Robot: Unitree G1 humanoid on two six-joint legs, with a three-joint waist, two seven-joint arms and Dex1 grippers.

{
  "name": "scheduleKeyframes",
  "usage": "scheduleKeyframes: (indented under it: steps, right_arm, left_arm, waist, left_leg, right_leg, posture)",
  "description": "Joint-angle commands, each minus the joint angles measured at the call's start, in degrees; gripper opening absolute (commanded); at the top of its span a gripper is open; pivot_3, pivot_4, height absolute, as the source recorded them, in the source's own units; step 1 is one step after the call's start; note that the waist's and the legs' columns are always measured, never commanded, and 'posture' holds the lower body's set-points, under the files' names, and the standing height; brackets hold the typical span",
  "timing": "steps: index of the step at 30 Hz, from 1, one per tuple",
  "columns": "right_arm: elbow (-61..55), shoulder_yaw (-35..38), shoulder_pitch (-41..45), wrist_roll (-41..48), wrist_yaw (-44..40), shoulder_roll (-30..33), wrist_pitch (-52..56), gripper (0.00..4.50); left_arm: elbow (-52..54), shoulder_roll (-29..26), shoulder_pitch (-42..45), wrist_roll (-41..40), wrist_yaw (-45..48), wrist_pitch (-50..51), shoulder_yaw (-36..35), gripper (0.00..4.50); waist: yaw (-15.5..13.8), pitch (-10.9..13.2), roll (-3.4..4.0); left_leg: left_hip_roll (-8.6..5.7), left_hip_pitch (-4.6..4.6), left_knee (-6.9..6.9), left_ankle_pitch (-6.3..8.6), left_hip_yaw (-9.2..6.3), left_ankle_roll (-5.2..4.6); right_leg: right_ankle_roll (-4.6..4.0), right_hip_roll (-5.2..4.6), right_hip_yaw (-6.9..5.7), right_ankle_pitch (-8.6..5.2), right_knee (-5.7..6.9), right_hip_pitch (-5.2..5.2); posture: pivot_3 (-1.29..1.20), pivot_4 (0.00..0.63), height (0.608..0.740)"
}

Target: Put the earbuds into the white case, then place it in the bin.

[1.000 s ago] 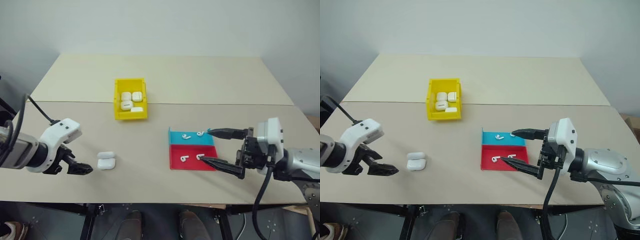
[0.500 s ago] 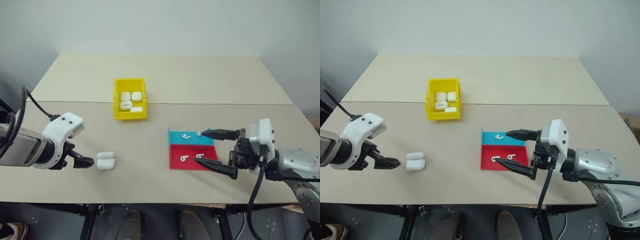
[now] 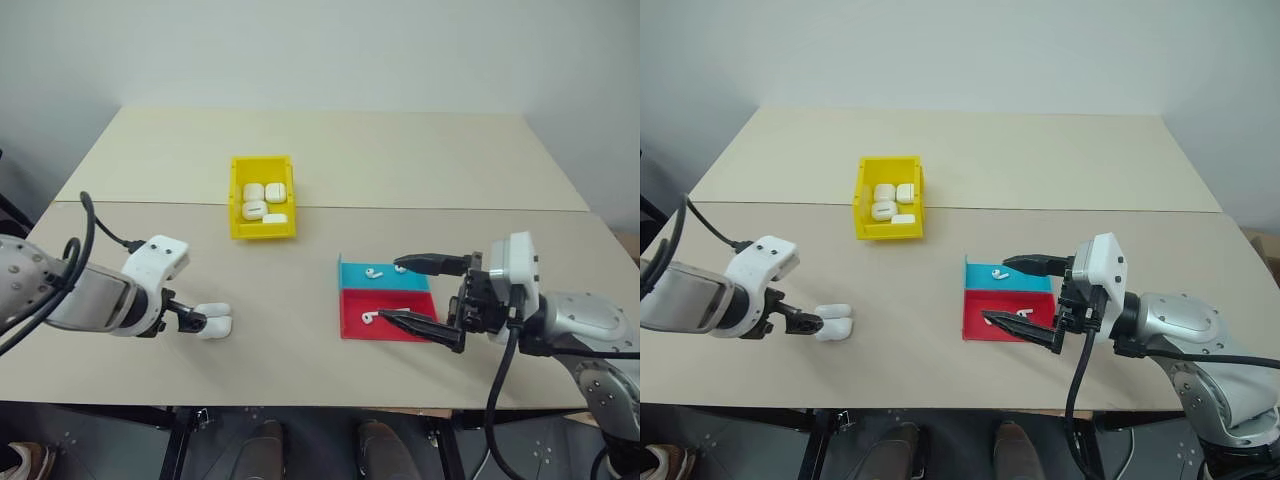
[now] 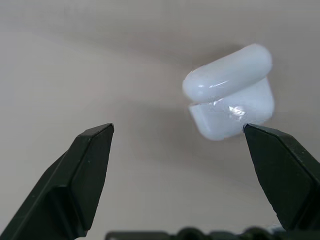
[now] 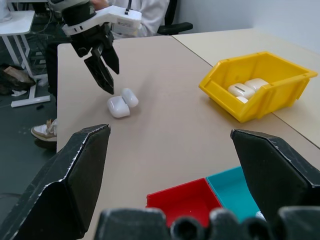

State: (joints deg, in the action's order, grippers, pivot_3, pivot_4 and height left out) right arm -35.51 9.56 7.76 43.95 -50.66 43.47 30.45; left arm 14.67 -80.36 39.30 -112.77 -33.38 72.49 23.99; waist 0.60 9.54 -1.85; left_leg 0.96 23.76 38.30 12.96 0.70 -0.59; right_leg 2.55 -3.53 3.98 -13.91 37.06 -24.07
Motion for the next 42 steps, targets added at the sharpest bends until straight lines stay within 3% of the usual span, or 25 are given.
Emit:
scheduleKeyframes:
  steps: [1, 6, 11, 14, 18, 21, 26, 28, 30, 34, 36, 42]
  right_arm:
    - [-1.14, 0.23, 0.63, 0.16, -0.10, -0.23, -1.27, 4.47]
    - [-0.96, 0.01, 0.91, 0.09, -0.08, -0.29, -1.22, 4.47]
    - [-1.27, 0.23, 0.52, 0.29, -0.12, -0.22, -1.19, 4.47]
    - [-1.38, 0.41, 0.30, 0.25, -0.04, -0.23, -1.27, 4.47]
    - [-1.65, 0.53, 0.01, 0.19, 0.37, -0.35, -1.26, 4.47]
    - [-1.97, 0.65, -0.29, 0.22, 0.54, -0.34, -1.23, 4.47]
    - [-2.21, 0.73, -0.42, 0.21, 0.81, -0.26, -1.28, 4.47]
    - [-2.35, 0.68, -0.42, 0.18, 0.94, -0.32, -1.31, 4.47]
    - [-2.32, 0.47, -0.29, 0.05, 1.01, -0.43, -1.39, 4.47]
    - [-1.97, -0.08, 0.09, -0.31, 0.91, -0.81, -1.72, 4.47]
    - [-1.75, -0.34, 0.29, -0.52, 0.83, -1.08, -1.93, 4.47]
    - [-1.99, -0.32, -0.09, -0.94, 0.68, -1.54, -2.39, 4.47]
  left_arm:
    - [0.90, 1.57, -0.38, -0.23, -1.91, -2.14, -0.78, 4.50]
    - [1.91, 1.93, -2.07, -0.23, -0.58, -2.55, -0.97, 4.50]
    - [2.85, 5.85, -6.44, -0.23, -4.81, -5.85, -3.33, 4.50]
    - [3.69, 13.87, -10.33, -0.23, -13.89, -9.96, -6.90, 4.50]
    - [6.62, 29.83, -14.97, -0.23, -35.69, -17.07, -12.56, 4.50]
    - [7.69, 38.24, -16.03, -0.23, -47.66, -18.71, -15.06, 4.50]
    - [6.79, 44.86, -15.81, -0.23, -57.55, -16.95, -18.56, 4.50]
    - [7.12, 41.84, -16.36, -0.23, -54.23, -14.62, -18.41, 4.50]
    - [6.99, 34.26, -16.73, -0.23, -45.15, -10.57, -17.31, 4.50]
    - [3.97, 14.05, -11.69, -0.23, -17.93, -0.38, -12.44, 4.50]
    - [1.89, 7.29, -6.65, -0.23, -7.50, 3.31, -8.41, 4.50]
    - [-1.59, 0.80, 4.74, -0.23, 4.76, 6.89, 2.46, 4.50]
  waist:
    - [0.00, 0.00, 0.00]
    - [0.17, 0.00, 0.00]
    - [0.04, -0.01, 0.01]
    - [-0.24, -0.01, 0.01]
    - [-1.31, -0.10, 0.11]
    - [-1.90, -0.15, 0.08]
    - [-1.77, -0.17, 0.07]
    - [-1.62, -0.17, 0.07]
    - [-0.97, -0.17, 0.07]
    - [-0.48, -0.16, 0.07]
    - [-0.49, -0.17, 0.08]
    - [-0.77, -0.15, 0.05]
  left_leg:
    - [0.00, 0.00, 0.00, -0.01, 0.00, 0.01]
    - [0.01, -0.02, 0.00, -0.02, 0.00, 0.03]
    - [0.00, -0.04, 0.00, -0.02, -0.03, 0.03]
    - [-0.01, -0.04, 0.01, -0.02, -0.12, 0.04]
    - [-0.03, -0.09, 0.02, -0.03, -0.22, 0.04]
    - [-0.14, -0.13, 0.04, -0.06, -0.29, 0.09]
    - [-0.23, -0.41, 0.00, -0.06, -0.31, 0.09]
    - [-0.22, -0.50, -0.01, -0.06, -0.32, 0.09]
    - [-0.19, -0.58, -0.01, -0.06, -0.30, 0.09]
    - [-0.13, -0.71, -0.10, -0.08, 0.03, 0.14]
    - [-0.11, -0.74, -0.15, -0.09, 0.10, 0.15]
    - [-0.08, -0.71, -0.32, -0.08, 0.18, 0.17]
  right_leg:
    - [0.00, 0.00, -0.01, 0.00, 0.00, 0.01]
    - [-0.01, 0.02, 0.01, 0.00, 0.02, 0.00]
    - [-0.01, -0.01, 0.01, 0.01, 0.02, 0.02]
    - [0.00, -0.04, 0.01, 0.01, 0.02, 0.05]
    - [0.02, -0.24, -0.02, 0.04, 0.02, 0.11]
    - [0.11, -0.36, -0.08, 0.09, -0.01, 0.24]
    - [0.13, -0.26, -0.13, 0.10, -0.20, 0.60]
    - [0.11, -0.22, -0.13, 0.09, -0.20, 0.68]
    - [0.08, -0.15, -0.12, 0.08, -0.18, 0.74]
    - [-0.02, 0.04, -0.17, 0.02, -0.17, 0.81]
    - [-0.04, 0.06, -0.22, 0.00, -0.22, 0.83]
    - [0.00, 0.00, -0.21, -0.03, -0.39, 0.84]
  posture:
    - [0.00, 0.150, 0.740]
    - [0.00, 0.150, 0.740]
    - [0.00, 0.150, 0.740]
    - [0.00, 0.150, 0.740]
    - [0.00, 0.150, 0.740]
    - [0.00, 0.150, 0.740]
    - [0.00, 0.150, 0.740]
    - [0.00, 0.150, 0.740]
    - [0.00, 0.150, 0.740]
    - [0.00, 0.150, 0.740]
    - [0.00, 0.150, 0.740]
    - [0.00, 0.150, 0.740]
